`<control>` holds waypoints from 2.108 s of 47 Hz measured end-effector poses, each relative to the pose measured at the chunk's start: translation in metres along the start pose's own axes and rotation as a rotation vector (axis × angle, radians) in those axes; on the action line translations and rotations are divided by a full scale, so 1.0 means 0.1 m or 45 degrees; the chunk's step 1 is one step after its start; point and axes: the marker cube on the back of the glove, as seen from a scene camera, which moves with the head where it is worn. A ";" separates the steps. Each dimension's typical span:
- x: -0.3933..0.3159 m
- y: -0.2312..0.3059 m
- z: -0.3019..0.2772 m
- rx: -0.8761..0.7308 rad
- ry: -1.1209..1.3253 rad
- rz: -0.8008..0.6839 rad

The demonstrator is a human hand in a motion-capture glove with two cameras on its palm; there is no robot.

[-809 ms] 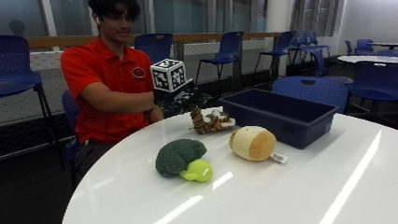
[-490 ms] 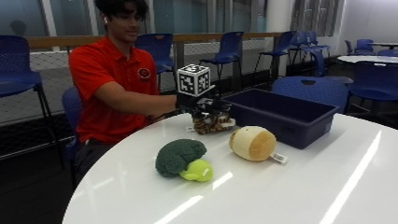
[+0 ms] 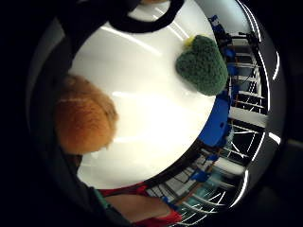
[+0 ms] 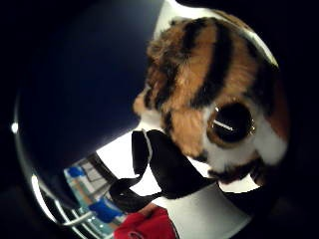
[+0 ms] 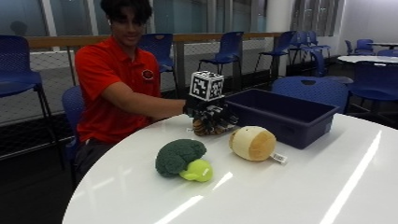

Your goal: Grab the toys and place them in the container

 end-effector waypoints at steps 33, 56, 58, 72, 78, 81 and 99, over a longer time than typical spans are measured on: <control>0.00 -0.02 0.21 0.385 -0.123 -0.121; 0.45 -0.31 -0.82 0.212 -0.218 -0.060; 0.39 -0.41 -0.99 0.222 -0.220 -0.054; -0.91 -1.11 -1.99 0.454 -0.163 -0.250; -1.33 -1.26 -2.04 0.489 -0.169 -0.231; -1.48 -1.25 -1.97 0.466 -0.158 -0.274; -0.71 -1.04 -1.72 0.250 -0.133 -0.271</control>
